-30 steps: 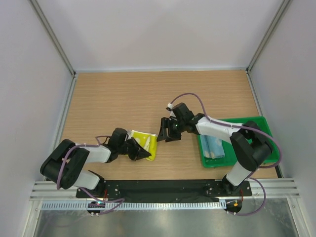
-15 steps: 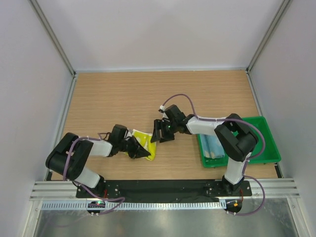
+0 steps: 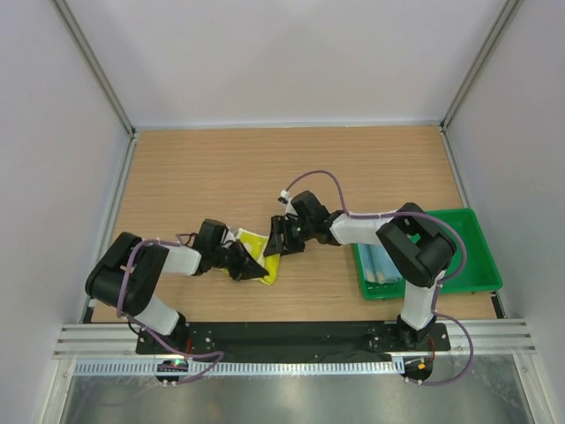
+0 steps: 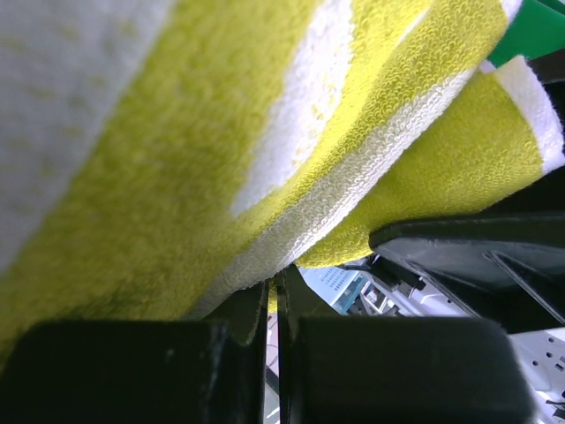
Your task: Roll the towels
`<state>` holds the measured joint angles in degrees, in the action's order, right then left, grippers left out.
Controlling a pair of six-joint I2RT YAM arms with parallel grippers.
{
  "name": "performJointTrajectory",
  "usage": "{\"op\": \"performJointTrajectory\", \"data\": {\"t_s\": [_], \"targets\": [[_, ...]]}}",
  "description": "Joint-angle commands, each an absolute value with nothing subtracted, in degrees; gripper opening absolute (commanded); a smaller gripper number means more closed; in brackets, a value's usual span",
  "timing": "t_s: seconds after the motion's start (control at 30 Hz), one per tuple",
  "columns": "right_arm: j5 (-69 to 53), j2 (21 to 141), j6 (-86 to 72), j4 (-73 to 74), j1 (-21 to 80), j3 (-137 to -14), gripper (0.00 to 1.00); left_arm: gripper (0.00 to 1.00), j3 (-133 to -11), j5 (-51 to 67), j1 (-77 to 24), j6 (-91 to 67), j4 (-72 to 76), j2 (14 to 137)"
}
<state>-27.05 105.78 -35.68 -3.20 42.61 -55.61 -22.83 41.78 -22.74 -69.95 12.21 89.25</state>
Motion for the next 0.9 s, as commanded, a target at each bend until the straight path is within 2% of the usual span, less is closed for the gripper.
{"op": "performJointTrajectory", "data": {"t_s": [0.0,0.03,0.17,0.23,0.33,0.37,0.53,0.7,0.87], "targets": [[-27.43,106.61,-35.86,-5.89,43.15,-55.37,0.57,0.0,-23.29,40.43,-21.89,-69.35,6.68,89.83],[-27.16,106.79,-35.6,-4.76,43.24,-55.63,0.47,0.0,-23.2,40.52,-21.8,-69.26,6.42,89.56],[-23.47,106.96,-35.07,-0.98,43.24,-56.25,0.26,0.0,-23.29,40.34,-21.45,-68.73,5.1,88.33],[-21.1,107.31,-35.07,2.69,43.15,-57.12,0.2,0.0,-23.9,38.86,-21.53,-66.99,3.35,86.76],[-18.99,108.8,-35.51,7.45,43.15,-59.58,0.11,0.01,-26.97,33.95,-21.53,-62.34,-7.42,82.38],[-18.55,108.81,-35.59,8.78,43.24,-59.59,0.11,0.03,-26.98,32.45,-21.62,-61.01,-9.56,81.14],[-17.93,109.86,-35.6,13.87,43.24,-62.66,0.08,0.26,-32.59,23.22,-22.58,-54.94,-21.52,71.48],[-17.4,109.34,-35.51,18.44,43.33,-64.94,0.07,0.33,-37.87,9.71,-30.47,-49.84,-28.55,63.91],[-16.96,107.76,-35.68,21.44,43.68,-66.27,0.07,0.36,-45.52,-3.06,-39.8,-46.94,-33.48,62.75]]}}
